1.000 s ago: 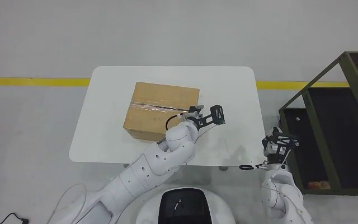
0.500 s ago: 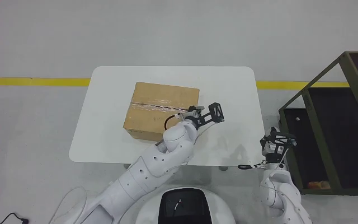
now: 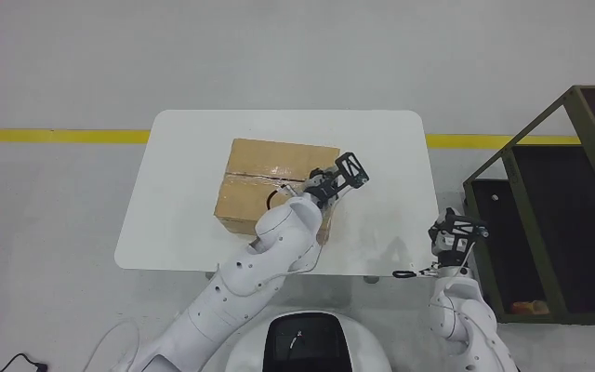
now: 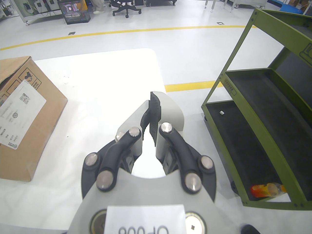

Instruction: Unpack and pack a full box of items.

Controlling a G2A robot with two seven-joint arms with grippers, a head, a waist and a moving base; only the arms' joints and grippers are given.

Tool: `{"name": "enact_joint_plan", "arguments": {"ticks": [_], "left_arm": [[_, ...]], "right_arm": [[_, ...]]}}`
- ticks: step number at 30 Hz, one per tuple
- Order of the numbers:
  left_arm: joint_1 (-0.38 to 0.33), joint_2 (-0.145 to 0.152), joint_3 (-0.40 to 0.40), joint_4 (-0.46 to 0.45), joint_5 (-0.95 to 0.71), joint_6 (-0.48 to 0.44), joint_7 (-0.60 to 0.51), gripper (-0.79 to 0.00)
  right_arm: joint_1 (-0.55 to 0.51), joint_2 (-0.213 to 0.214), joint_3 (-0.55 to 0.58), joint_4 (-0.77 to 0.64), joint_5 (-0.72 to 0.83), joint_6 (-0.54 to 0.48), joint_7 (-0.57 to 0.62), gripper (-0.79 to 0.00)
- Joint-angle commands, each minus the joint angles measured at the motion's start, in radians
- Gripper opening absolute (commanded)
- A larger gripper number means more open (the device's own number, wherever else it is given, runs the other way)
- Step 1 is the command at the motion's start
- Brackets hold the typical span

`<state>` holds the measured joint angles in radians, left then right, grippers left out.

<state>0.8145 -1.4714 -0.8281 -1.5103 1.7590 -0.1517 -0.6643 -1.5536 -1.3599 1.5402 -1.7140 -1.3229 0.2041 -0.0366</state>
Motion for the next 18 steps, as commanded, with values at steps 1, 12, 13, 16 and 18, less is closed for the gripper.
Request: {"name": "enact_joint_plan", "arguments": {"ticks": [1, 12, 13, 16, 18], "left_arm": [[0.011, -0.001, -0.012, -0.027, -0.016, 0.004, 0.002, -0.785], [0.063, -0.011, -0.069, -0.174, -0.131, 0.047, -0.011, -0.785], [0.068, -0.011, -0.078, -0.186, -0.134, 0.060, -0.013, -0.785], [0.080, -0.009, -0.094, -0.209, -0.096, 0.067, -0.023, -0.785], [0.090, -0.006, -0.114, -0.219, -0.090, 0.063, -0.028, -0.785]], "right_arm": [[0.002, 0.000, -0.001, 0.002, 0.001, -0.001, -0.001, -0.785], [0.016, -0.003, -0.003, 0.019, 0.009, -0.008, 0.001, -0.785], [0.018, -0.003, -0.002, 0.019, 0.010, -0.009, 0.003, -0.785], [0.024, -0.003, 0.000, 0.023, 0.014, -0.015, 0.004, -0.785], [0.028, -0.003, 0.000, 0.026, 0.016, -0.018, 0.005, -0.785]]}}
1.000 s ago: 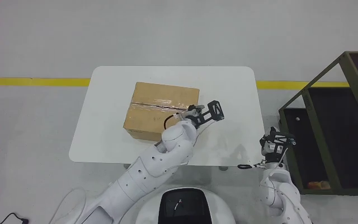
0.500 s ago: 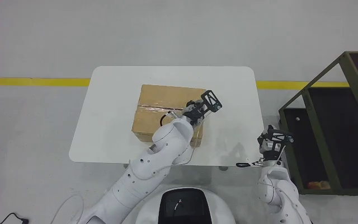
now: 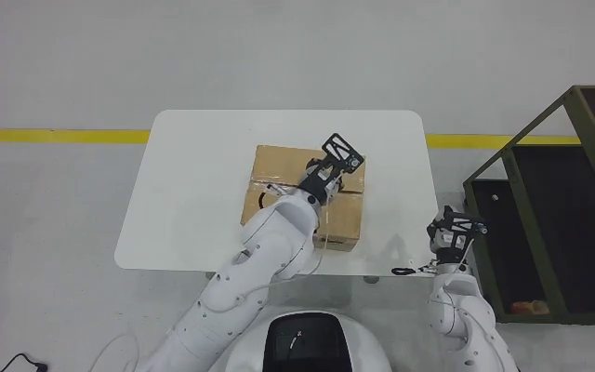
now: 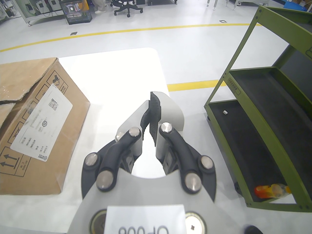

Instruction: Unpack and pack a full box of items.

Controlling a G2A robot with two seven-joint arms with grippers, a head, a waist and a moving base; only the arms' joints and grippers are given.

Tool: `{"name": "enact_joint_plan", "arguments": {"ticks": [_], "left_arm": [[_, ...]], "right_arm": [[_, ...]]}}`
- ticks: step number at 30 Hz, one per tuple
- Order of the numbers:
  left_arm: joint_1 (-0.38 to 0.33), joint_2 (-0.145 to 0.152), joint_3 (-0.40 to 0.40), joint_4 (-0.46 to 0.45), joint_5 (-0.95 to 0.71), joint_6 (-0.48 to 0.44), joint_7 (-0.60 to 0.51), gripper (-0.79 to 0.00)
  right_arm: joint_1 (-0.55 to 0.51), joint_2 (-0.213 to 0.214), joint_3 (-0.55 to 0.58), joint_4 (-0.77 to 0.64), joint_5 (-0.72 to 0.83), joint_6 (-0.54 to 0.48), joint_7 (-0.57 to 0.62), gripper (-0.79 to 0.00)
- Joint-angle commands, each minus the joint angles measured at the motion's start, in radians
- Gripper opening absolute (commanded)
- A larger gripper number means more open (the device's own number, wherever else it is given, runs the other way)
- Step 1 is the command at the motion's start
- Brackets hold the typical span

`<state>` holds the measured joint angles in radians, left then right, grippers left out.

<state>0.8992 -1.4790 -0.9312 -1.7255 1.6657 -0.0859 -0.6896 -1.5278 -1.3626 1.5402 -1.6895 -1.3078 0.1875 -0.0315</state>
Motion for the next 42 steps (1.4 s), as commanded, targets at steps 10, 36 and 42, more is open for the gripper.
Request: {"name": "enact_joint_plan", "arguments": {"ticks": [10, 36, 42], "left_arm": [[0.032, 0.025, -0.136, -0.060, 0.111, -0.072, -0.016, -0.785], [0.237, 0.079, -0.565, -0.228, 0.213, -0.082, 0.011, -0.785], [0.250, 0.087, -0.618, -0.199, 0.231, -0.083, 0.039, -0.785]], "right_arm": [[0.023, -0.001, -0.011, 0.023, 0.005, -0.026, 0.005, -0.785], [0.058, -0.004, -0.050, 0.053, -0.016, -0.062, 0.022, -0.785], [0.066, -0.004, -0.056, 0.055, -0.023, -0.063, 0.029, -0.785]]}}
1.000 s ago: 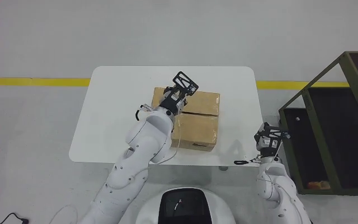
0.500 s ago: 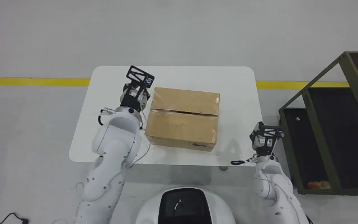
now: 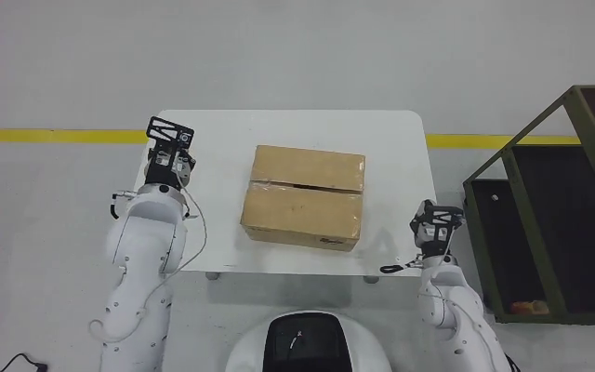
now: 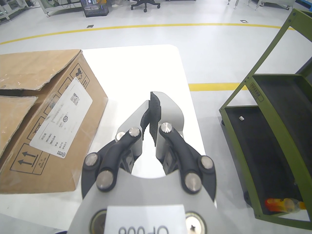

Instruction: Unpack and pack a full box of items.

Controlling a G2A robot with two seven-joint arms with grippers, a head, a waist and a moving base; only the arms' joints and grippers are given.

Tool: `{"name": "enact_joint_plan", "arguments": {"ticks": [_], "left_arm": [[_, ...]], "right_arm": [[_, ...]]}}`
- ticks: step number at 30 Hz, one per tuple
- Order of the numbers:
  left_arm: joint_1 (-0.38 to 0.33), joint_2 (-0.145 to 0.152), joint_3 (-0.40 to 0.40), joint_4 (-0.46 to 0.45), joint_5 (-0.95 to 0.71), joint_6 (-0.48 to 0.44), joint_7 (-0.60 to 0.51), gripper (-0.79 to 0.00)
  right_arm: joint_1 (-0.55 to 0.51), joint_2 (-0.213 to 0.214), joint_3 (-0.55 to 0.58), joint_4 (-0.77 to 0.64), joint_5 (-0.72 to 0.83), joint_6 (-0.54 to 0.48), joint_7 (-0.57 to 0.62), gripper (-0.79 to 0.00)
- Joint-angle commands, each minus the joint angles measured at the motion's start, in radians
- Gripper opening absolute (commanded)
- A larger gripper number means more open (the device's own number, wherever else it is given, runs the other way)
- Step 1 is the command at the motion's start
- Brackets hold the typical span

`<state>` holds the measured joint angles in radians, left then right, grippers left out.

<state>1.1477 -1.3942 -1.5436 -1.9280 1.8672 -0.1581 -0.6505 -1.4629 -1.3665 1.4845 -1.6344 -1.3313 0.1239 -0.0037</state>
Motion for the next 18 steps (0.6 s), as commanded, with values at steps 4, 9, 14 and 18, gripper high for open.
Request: {"name": "enact_joint_plan", "arguments": {"ticks": [4, 9, 14, 18], "left_arm": [[0.001, 0.013, -0.028, 0.029, 0.120, -0.057, 0.008, -0.785], [-0.010, 0.018, -0.055, 0.059, 0.113, -0.061, 0.030, -0.785], [-0.016, 0.020, -0.049, 0.076, 0.113, -0.062, 0.036, -0.785], [-0.015, 0.016, -0.010, 0.025, 0.070, -0.067, 0.036, -0.785]], "right_arm": [[0.005, 0.000, -0.002, -0.002, -0.004, 0.001, 0.008, -0.785], [0.011, 0.000, -0.003, -0.008, -0.010, 0.002, 0.014, -0.785], [0.011, 0.000, -0.004, -0.009, -0.013, -0.002, 0.013, -0.785], [0.007, 0.000, -0.006, -0.010, -0.015, -0.001, 0.014, -0.785]]}}
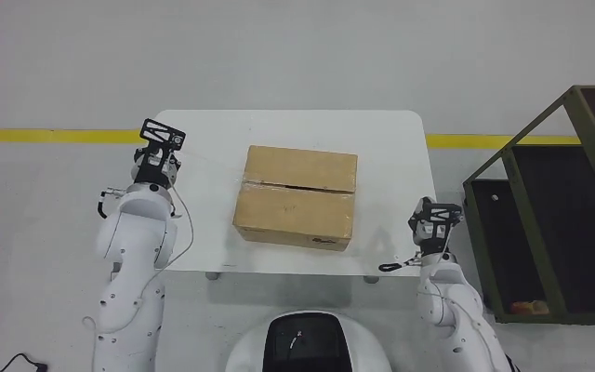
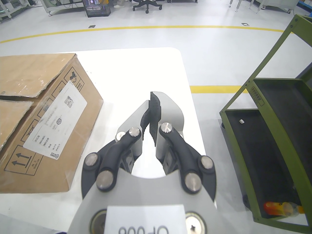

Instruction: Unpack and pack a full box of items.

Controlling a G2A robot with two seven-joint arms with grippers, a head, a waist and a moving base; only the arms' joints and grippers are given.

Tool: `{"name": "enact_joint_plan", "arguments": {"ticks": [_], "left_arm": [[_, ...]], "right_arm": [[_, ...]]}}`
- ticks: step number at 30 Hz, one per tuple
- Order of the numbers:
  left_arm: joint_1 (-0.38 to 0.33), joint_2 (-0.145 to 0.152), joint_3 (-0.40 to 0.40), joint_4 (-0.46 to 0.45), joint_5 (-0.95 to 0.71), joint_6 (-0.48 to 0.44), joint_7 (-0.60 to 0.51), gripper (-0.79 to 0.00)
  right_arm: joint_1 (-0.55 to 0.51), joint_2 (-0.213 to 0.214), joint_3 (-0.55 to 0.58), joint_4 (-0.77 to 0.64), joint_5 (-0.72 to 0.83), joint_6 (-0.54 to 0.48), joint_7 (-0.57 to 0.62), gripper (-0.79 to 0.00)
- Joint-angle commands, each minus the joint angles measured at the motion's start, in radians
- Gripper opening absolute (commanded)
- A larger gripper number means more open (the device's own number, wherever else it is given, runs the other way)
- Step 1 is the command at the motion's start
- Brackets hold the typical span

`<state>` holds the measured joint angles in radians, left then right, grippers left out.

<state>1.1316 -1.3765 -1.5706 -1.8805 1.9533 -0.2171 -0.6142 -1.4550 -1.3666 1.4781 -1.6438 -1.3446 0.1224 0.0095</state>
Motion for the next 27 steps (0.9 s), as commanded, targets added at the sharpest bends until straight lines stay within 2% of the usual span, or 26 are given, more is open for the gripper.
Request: {"name": "enact_joint_plan", "arguments": {"ticks": [1, 5, 10, 13, 18, 22, 27], "left_arm": [[0.002, -0.002, 0.034, -0.045, -0.021, -0.021, 0.002, -0.785], [-0.006, -0.005, 0.071, -0.101, -0.046, -0.021, -0.011, -0.785], [-0.038, 0.000, 0.050, -0.090, -0.016, -0.029, -0.009, -0.785], [-0.045, 0.002, 0.033, -0.088, -0.029, -0.027, -0.002, -0.785], [-0.042, 0.005, 0.027, -0.088, -0.026, -0.027, -0.001, -0.785], [-0.044, 0.008, 0.018, -0.080, -0.029, -0.030, 0.009, -0.785], [-0.052, 0.011, 0.009, -0.065, -0.030, -0.023, 0.024, -0.785]], "right_arm": [[-0.003, 0.000, 0.000, -0.002, -0.001, 0.002, 0.001, -0.785], [-0.007, 0.000, -0.002, -0.002, -0.002, 0.003, 0.000, -0.785], [-0.008, -0.001, -0.013, -0.011, 0.003, -0.012, -0.003, -0.785], [-0.009, -0.003, -0.011, -0.025, 0.099, -0.081, -0.021, -0.785], [0.004, 0.001, -0.023, -0.049, 0.103, -0.167, -0.037, -0.785], [0.048, -0.002, -0.077, -0.030, 0.095, -0.219, -0.009, -0.785], [0.134, -0.013, -0.170, 0.054, 0.065, -0.228, 0.025, -0.785]]}}
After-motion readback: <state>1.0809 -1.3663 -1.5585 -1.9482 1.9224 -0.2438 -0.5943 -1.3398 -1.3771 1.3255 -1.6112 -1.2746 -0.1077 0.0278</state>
